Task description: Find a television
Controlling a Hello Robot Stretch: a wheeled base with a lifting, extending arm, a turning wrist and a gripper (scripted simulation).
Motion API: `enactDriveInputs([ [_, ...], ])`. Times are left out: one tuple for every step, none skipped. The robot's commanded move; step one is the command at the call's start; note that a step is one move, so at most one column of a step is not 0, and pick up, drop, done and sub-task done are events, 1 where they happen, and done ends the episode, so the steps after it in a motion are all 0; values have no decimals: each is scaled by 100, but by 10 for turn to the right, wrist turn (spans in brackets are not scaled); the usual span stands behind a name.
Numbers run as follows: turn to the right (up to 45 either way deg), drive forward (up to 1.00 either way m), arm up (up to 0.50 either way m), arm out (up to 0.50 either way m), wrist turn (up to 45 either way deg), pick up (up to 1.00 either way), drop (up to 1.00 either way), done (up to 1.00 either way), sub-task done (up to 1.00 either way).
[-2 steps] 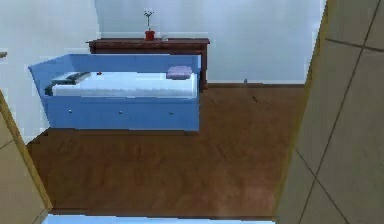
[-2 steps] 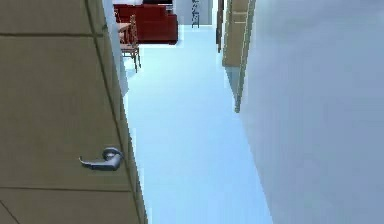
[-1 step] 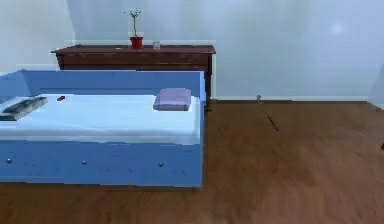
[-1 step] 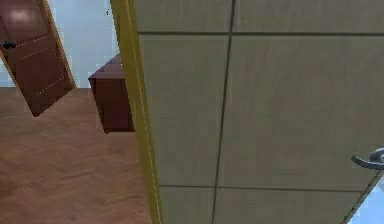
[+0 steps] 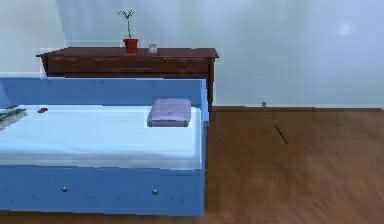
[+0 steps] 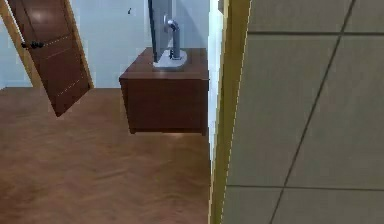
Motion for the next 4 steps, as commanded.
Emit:
enactDriveInputs([
  [420,0,0,0,0,0,0,0,0],
  [0,50,0,0,0,0,0,0,0],
  [450,0,0,0,0,0,0,0,0],
  [30,0,0,0,0,0,0,0,0],
])
